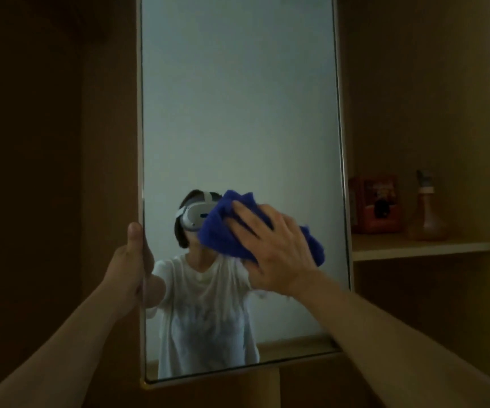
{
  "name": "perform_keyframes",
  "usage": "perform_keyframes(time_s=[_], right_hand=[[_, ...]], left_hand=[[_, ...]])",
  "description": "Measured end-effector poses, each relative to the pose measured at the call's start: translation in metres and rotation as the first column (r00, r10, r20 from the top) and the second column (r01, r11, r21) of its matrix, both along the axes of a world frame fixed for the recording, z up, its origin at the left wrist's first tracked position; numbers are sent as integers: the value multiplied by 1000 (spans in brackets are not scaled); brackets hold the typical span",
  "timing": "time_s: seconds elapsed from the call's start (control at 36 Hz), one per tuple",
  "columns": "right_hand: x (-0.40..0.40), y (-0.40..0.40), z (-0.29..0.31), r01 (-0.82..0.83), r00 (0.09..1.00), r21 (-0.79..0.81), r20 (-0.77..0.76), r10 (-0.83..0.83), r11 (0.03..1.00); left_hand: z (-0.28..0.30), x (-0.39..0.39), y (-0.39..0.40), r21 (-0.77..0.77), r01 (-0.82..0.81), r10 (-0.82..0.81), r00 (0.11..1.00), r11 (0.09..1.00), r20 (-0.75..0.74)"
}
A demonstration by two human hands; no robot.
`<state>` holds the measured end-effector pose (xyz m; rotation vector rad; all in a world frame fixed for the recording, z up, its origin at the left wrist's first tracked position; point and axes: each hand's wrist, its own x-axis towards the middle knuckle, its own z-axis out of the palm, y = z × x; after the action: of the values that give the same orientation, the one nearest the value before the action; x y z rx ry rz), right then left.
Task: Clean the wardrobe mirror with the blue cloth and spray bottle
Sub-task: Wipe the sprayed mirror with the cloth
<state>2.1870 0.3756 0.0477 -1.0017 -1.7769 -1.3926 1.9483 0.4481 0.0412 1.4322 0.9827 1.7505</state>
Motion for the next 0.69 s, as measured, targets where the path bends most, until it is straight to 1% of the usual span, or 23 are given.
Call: perform_keyframes(time_s=[0.03,0.08,0.17,0.19,0.25,0.28,0.33,0.42,0.53,0.64,0.69], right_hand=[[4,-1,10,26,999,-2,-19,-26,1000],[8,-1,34,97,985,11,-148,-95,995],[-1,0,76,200,894,9,-410,-179,980],[-6,1,90,216,864,4,-466,-189,976],[-20,3,115,217,834,-2,-519,-186,976],[-28,5,126,209,835,-5,-519,-181,978],[-48,8,140,201,861,-13,-475,-183,979],[-84,13,136,169,915,-17,-368,-163,986],[-118,21,89,103,972,-16,-211,-104,995],[-124,21,45,58,982,-36,-178,-63,998],[-120,18,29,47,988,-42,-145,-53,998]], left_hand=[[-1,-1,-1,9,4,-4,1000,1000,-17],[-2,-1,-1,47,4,-2,999,999,-48],[-3,1,-1,49,25,-21,997,999,-67],[-3,1,-2,38,34,-31,997,999,-68],[-3,2,-1,30,42,-39,996,999,-75],[-3,3,0,32,50,-47,996,998,-74],[-3,4,0,25,65,-63,996,998,-62],[-2,5,-1,-4,68,-68,995,998,-68],[-1,6,1,-57,72,-75,996,996,-55],[1,4,1,-125,104,-109,994,987,-32],[2,3,-4,-126,149,-151,988,981,-14]])
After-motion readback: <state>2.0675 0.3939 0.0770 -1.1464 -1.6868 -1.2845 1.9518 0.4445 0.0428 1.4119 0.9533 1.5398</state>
